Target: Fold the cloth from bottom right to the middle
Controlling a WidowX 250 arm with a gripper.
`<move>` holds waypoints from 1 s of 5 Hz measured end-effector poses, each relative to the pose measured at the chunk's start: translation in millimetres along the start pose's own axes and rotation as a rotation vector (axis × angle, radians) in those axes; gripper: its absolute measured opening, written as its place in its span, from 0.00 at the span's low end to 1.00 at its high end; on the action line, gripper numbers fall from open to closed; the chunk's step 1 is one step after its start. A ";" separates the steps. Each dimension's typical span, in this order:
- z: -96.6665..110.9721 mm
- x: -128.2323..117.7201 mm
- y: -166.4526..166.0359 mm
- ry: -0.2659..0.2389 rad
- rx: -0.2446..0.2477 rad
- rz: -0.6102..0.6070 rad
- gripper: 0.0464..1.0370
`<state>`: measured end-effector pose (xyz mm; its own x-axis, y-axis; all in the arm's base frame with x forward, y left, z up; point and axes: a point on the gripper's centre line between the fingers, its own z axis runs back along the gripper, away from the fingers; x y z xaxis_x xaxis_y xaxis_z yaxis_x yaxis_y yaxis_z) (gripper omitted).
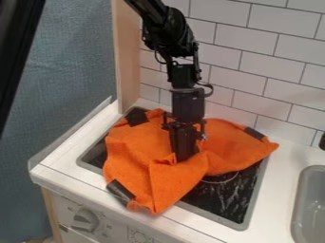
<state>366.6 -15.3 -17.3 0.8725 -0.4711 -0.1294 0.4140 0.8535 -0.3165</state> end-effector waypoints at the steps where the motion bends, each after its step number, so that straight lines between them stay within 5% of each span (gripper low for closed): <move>1: 0.0 0.2 0.1 -0.001 0.001 0.005 0.49; 2: 0.6 1.0 0.3 -0.007 0.003 0.012 0.80; 3: 4.9 -1.8 -1.7 -0.013 0.016 0.020 0.97; 5: 43.3 -2.5 -10.5 -0.081 0.069 0.023 0.96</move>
<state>371.3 -13.4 27.0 0.8991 -0.4339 -0.0583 0.4079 0.8786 -0.2484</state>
